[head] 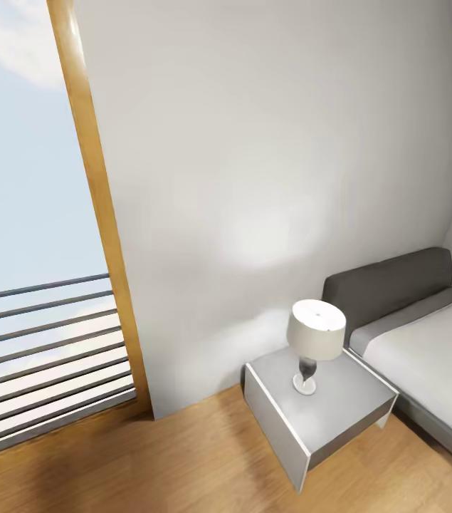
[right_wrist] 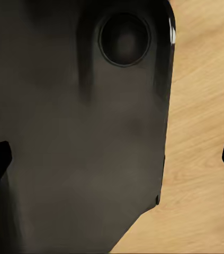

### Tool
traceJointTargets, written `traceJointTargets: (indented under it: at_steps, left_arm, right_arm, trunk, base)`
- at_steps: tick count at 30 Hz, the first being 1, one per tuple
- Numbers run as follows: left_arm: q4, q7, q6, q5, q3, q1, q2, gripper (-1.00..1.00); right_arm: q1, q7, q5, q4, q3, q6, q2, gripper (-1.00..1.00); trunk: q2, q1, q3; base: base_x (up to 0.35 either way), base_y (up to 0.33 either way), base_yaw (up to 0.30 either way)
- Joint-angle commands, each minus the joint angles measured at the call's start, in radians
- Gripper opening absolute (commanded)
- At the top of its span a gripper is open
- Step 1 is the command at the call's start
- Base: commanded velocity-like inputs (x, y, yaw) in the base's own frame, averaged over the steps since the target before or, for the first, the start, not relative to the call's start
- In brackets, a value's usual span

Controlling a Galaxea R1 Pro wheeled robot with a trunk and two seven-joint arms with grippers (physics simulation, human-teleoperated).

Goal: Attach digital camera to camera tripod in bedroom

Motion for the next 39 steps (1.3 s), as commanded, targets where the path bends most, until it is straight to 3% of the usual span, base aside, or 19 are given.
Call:
traceJointTargets:
  at_steps: [1, 29, 39]
  left_arm:
    - [-0.006, 0.000, -0.005, 0.006, 0.006, 0.006, -0.001, 1.00]
    - [-0.012, 0.000, -0.006, 0.006, 0.009, 0.001, -0.001, 1.00]
    - [-0.012, 0.000, -0.006, 0.018, 0.010, 0.001, -0.001, 1.00]
  right_arm:
    - [0.006, -0.006, 0.006, -0.006, 0.006, 0.002, -0.006, 1.00]
    - [0.003, -0.003, 0.011, -0.008, 0.006, -0.032, -0.002, 1.00]
    - [0.003, -0.003, 0.002, -0.006, -0.004, -0.085, 0.004, 1.00]
  trunk:
    - [0.000, 0.000, 0.000]
    - [0.000, 0.000, 0.000]
    - [0.000, 0.000, 0.000]
  base:
    - [0.000, 0.000, 0.000]
    - [0.000, 0.000, -0.002]
    - [0.000, 0.000, -0.233]
